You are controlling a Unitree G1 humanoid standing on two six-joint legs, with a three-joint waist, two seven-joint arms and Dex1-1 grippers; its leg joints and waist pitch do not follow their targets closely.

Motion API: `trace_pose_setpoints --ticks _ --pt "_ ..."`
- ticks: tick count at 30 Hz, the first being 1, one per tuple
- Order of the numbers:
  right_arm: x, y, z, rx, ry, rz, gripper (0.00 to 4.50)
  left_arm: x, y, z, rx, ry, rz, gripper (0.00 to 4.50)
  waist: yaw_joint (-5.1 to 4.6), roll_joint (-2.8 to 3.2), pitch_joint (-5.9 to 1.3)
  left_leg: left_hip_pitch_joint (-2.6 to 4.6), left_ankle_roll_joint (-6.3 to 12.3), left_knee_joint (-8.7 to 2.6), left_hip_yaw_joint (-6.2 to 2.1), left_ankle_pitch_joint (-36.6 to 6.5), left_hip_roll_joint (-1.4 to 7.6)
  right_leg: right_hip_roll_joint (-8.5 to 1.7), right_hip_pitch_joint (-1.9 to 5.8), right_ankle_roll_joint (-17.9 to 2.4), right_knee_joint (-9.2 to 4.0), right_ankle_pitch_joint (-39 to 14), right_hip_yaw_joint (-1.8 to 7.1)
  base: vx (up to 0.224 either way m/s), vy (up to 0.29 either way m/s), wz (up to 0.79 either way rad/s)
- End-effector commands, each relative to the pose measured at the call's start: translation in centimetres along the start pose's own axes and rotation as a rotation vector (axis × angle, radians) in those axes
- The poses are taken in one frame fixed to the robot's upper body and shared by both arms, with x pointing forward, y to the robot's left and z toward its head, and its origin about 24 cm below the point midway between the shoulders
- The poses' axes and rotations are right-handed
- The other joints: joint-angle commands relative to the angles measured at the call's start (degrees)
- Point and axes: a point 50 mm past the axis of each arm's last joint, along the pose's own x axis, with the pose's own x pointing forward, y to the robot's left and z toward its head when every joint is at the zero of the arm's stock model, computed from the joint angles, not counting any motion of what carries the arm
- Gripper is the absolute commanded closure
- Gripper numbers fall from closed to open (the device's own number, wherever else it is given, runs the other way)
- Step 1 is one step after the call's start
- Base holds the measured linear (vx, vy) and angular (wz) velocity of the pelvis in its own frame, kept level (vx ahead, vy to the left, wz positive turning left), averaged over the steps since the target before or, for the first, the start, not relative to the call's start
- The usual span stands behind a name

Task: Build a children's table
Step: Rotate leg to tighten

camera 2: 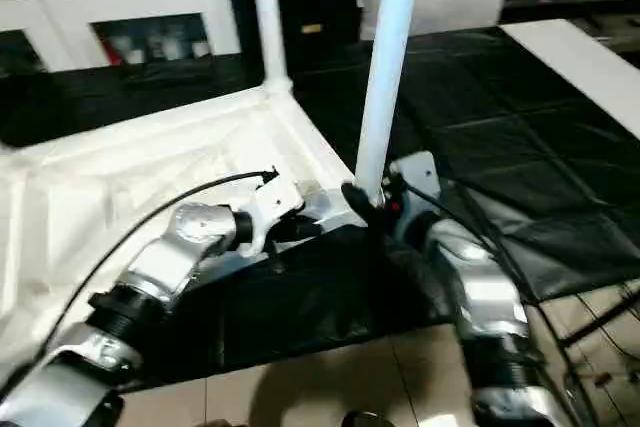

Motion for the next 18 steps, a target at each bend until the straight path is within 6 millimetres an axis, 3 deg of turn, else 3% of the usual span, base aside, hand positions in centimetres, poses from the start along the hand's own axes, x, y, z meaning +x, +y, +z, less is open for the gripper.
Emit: trace_pose_setpoints --ticks 1,4,9,12,16,18 --pt "-0.3 0.6 0.6 -0.021 -0.013 0.109 0.73 -0.3 -0.1 0.9 0.061 -0.048 -0.039 4.5 0.93 -0.62 -4.57 0.33 10.72 -2.79 -1.26 -1.8 3.4 -4.7 4.75 -6.5 -3.77 -10.3 4.06 0.0 0.0 0.0" --pt "-2.1 0.0 0.8 -0.059 0.035 0.225 0.41 -1.1 -0.1 0.2 0.104 -0.039 -0.127 4.5 1.68 -0.27 -4.21 0.92 8.03 -3.23 -1.32 -6.3 3.79 -4.61 4.54 -4.5 -4.63 -16.4 4.15 0.0 0.0 0.0" --pt "-3.5 -0.7 1.1 -0.129 0.085 0.343 0.17 -2.3 -0.3 -0.6 0.162 -0.015 -0.277 4.5 2.1 -0.61 -3.86 1.27 5.23 -3.69 -1.42 -10.5 3.86 -4.85 4.47 -3.7 -5.07 -20.6 4.16 0.0 0.0 0.0" --pt "-4.3 -0.6 1.1 -0.126 0.107 0.458 0.17 -3.1 -0.2 -0.9 0.212 0.013 -0.346 4.5 2.54 -0.81 -3.82 1.53 5.27 -3.66 -1.37 -11.4 3.68 -4.92 4.62 -2.9 -5.5 -23.0 3.99 0.0 0.0 0.0" --pt "-5.0 -0.3 1.0 -0.116 0.134 0.558 0.17 -3.6 -0.1 -1.0 0.238 0.022 -0.406 4.5 3.51 -0.85 -4.05 1.36 5.64 -3.61 -1.29 -9.2 3.93 -4.98 4.61 -3.3 -4.9 -20.9 4.19 0.0 0.0 0.0" --pt "-5.1 -0.3 1.1 -0.11 0.144 0.601 0.42 -3.8 -0.1 -0.9 0.249 0.026 -0.449 4.5 3.88 -0.82 -4.12 1.36 5.68 -3.57 -1.26 -8.7 3.94 -5.0 4.62 -3.6 -4.82 -20.6 4.21 0.0 0.0 0.0"
